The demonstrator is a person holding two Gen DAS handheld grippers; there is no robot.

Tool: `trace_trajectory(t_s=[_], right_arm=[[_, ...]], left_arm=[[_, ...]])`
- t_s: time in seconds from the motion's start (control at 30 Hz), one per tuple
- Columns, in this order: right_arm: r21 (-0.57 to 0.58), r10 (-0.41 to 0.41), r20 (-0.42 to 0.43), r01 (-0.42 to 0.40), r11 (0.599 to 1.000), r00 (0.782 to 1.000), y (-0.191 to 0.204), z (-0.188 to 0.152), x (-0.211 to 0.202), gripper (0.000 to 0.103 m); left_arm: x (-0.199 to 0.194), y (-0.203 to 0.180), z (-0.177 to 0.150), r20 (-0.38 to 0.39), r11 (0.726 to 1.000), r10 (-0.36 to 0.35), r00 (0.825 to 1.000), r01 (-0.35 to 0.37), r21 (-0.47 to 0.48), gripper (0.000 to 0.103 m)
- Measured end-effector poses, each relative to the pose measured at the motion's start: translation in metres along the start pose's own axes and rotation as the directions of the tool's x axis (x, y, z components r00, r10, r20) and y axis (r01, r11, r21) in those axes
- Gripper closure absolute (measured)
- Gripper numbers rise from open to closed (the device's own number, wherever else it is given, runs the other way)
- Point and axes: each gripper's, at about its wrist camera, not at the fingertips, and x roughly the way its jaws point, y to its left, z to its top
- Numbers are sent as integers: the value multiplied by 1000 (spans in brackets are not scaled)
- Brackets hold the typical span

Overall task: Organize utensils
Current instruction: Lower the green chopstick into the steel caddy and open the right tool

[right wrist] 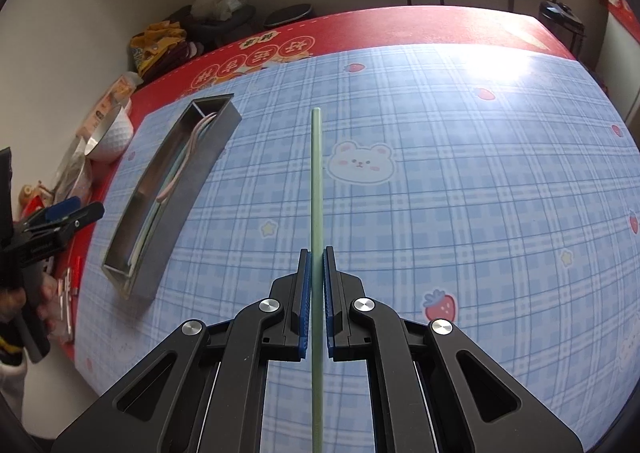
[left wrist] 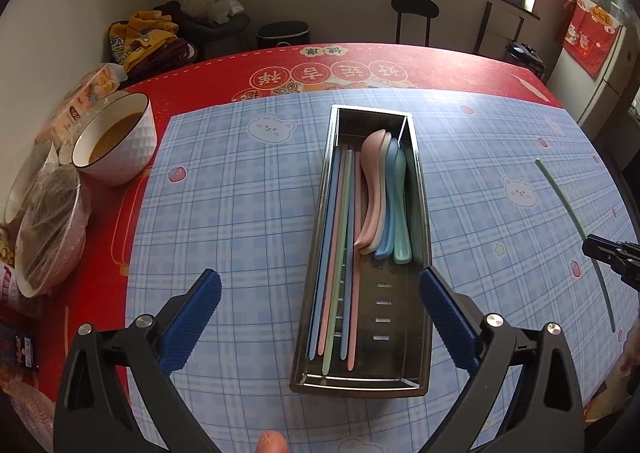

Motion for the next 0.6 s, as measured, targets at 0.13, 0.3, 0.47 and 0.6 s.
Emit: trace_trajectory(t_s=[0.13,0.3,0.47,0.6], right_arm=[[-12,44,-26,-44,999,999,31,19,18,97],[-23,95,-69,-97,995,993,83,43,50,97],[14,27,-62,-26,1000,998,115,67,73,93],[101,-5,-51,10,995,999,104,70,77,97]], left_arm=[[-8,17,-14,13,997,-49,999,49,-53,6],[-11,41,-32,7,992,-52,999,53,-117,6],[-18,76,-41,20,984,-23,1000,26,-178,6],[-25,99,-46,43,975,-22,999,31,-219,6]])
